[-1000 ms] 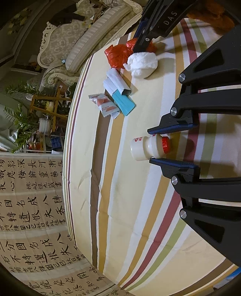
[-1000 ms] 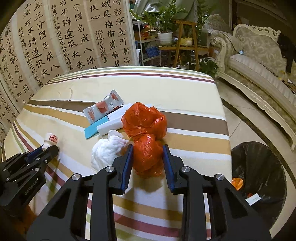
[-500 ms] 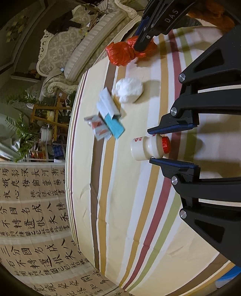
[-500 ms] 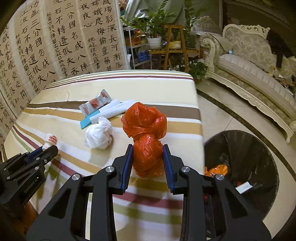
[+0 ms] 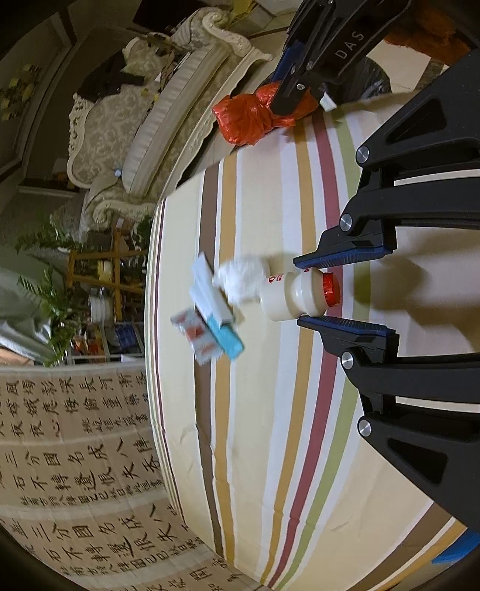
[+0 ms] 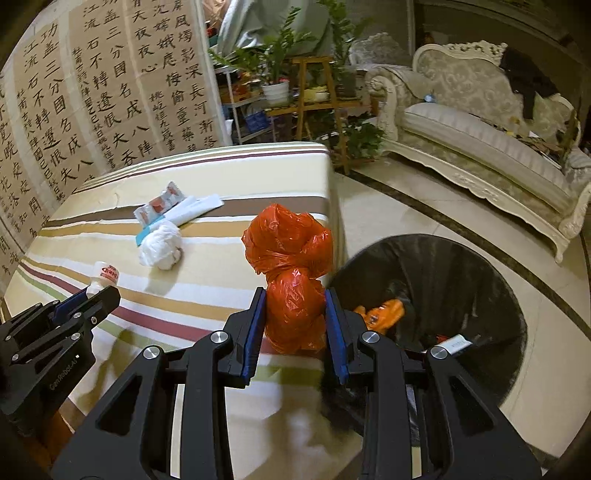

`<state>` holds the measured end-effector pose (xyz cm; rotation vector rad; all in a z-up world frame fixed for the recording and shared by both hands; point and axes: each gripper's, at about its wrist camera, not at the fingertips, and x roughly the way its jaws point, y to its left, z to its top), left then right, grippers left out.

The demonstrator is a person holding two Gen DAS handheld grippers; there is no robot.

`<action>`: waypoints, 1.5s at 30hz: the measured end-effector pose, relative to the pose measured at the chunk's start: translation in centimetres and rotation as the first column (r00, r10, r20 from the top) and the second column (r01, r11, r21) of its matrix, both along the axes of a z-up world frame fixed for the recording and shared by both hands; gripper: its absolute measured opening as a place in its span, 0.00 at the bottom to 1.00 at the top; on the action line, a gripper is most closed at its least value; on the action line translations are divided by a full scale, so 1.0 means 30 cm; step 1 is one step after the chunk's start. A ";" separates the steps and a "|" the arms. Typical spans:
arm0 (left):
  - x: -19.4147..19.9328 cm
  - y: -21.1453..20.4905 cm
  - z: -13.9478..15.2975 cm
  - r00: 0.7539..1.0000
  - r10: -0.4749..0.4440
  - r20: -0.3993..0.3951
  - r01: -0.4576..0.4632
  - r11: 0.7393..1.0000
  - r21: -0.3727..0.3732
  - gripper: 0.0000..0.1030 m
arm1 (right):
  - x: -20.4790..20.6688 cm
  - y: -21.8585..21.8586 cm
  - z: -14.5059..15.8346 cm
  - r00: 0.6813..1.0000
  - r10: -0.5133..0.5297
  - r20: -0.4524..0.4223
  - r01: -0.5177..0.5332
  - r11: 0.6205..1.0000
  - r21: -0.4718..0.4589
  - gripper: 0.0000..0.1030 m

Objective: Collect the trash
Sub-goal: 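Carry the red bag and white bottle over the bin and open both grippers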

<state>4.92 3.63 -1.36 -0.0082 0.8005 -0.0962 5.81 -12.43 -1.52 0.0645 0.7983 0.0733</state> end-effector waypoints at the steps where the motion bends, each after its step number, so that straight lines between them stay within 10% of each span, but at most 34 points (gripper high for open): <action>1: -0.003 -0.017 0.000 1.000 -0.009 0.001 0.009 1.000 0.002 0.26 | -0.008 -0.017 0.000 1.000 -0.007 0.001 0.007 1.000 0.001 0.30; 45: 0.079 -0.597 -0.067 0.972 -0.235 -0.009 0.234 0.965 0.116 0.26 | -0.053 -0.505 -0.089 0.959 -0.284 0.004 0.283 0.958 0.049 0.31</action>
